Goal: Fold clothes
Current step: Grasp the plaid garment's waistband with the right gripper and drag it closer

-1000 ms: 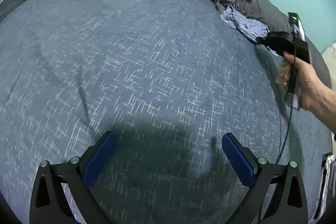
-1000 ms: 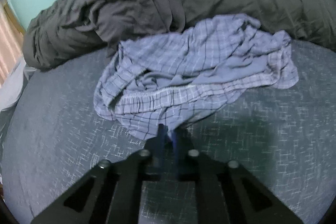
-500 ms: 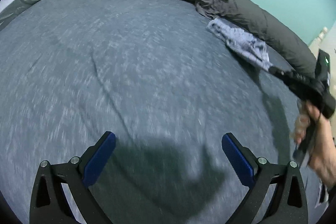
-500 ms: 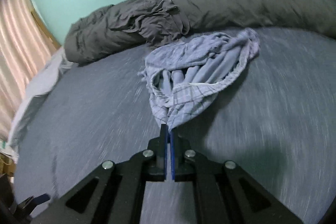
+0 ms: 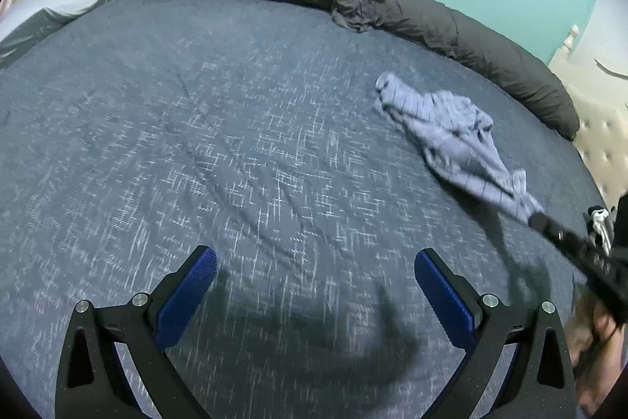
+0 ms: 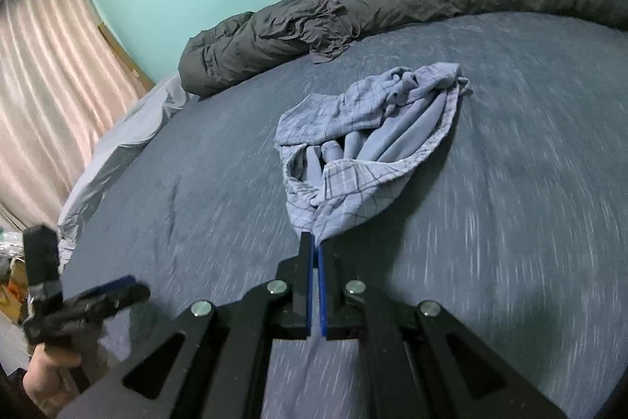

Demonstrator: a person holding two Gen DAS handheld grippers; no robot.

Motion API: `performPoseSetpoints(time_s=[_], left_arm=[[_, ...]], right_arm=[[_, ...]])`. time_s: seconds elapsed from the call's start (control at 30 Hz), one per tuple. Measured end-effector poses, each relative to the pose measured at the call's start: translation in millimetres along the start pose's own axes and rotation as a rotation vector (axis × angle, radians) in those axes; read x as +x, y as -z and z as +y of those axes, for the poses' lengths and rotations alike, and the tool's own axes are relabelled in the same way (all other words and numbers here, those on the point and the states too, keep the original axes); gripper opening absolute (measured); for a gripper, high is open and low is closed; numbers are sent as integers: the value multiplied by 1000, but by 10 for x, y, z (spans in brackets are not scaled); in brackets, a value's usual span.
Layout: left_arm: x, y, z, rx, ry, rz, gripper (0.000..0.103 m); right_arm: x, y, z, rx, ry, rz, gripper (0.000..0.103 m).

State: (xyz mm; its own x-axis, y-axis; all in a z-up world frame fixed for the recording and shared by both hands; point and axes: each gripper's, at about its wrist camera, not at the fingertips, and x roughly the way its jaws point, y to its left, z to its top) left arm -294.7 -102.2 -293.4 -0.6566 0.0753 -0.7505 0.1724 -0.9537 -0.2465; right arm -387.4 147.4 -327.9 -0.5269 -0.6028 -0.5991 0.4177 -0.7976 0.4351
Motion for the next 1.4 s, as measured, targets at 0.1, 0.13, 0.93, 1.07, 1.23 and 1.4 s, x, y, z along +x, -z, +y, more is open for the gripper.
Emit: performPoseSetpoints(time_s=[0.1,0.13,0.93,1.07,1.23,1.4], left_arm=[[-237,63,-37,17,9,-39,103],[-283,95,-50,19,10,-45,103],[-1325,1383,-143,51,25,-18,103],[-1165,1415,-131,59,16,3,103],[-951,1374,-150,57,12,12,103],[-707,1234,-308,51,41,30,103]], right_arm=[[-183,217,76,9,-17,-13,2],[-240,273,121,0,-20,-17,2],[-1467,2021,1015,38,-69,82,2],[-1407,2066,900,65,12,111,7],[-1658,1918,641,143,48,-5,41],[-1602,1562,270,186,108,-53,41]])
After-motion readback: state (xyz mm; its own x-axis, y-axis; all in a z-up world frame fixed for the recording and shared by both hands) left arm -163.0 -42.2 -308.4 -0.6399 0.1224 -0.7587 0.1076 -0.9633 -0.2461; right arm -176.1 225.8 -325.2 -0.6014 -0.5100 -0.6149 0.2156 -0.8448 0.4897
